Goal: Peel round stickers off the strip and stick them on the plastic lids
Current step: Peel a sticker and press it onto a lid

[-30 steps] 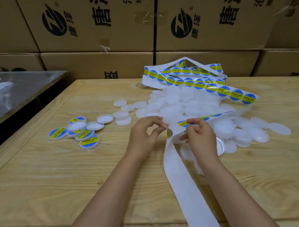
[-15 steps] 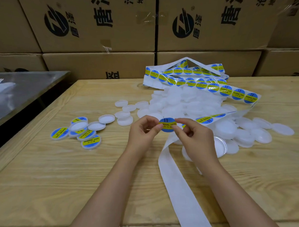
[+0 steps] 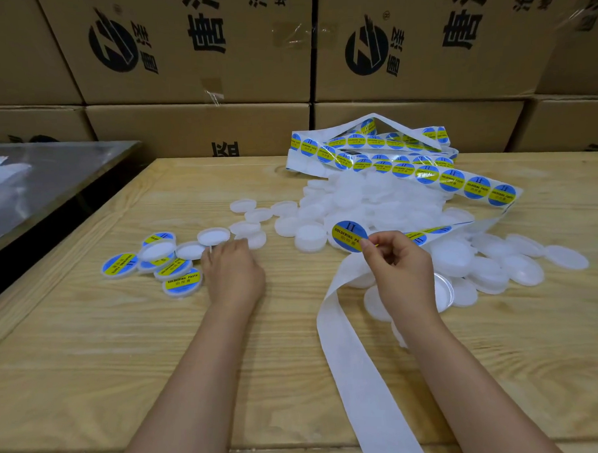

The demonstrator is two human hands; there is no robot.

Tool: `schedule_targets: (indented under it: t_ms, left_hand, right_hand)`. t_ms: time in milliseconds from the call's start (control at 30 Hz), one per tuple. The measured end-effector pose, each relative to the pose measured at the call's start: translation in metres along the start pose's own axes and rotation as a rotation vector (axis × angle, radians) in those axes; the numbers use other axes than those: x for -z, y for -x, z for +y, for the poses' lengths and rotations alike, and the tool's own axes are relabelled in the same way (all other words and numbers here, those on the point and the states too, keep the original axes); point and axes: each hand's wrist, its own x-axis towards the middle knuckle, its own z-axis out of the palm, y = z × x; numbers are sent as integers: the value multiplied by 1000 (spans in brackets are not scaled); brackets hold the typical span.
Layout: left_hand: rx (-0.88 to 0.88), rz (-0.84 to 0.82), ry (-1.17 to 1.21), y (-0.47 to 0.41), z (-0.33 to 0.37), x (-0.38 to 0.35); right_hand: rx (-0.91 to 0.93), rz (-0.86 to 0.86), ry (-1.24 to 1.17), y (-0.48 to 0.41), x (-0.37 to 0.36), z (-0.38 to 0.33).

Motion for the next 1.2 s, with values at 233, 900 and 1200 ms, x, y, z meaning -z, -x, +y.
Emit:
schedule_targets:
  t_ms: [233,900,1200]
  left_hand:
    - [-87,27,169,-1,0,1]
    - [150,-835,1963,28,49,34]
    - [104,-973,1891,33,53,31]
  right_hand:
    - [1,-4,-28,0,0,-1]
    - [-46,-79,-66,1,-3,-3]
    - [-68,-101,-155,-2,-1,0]
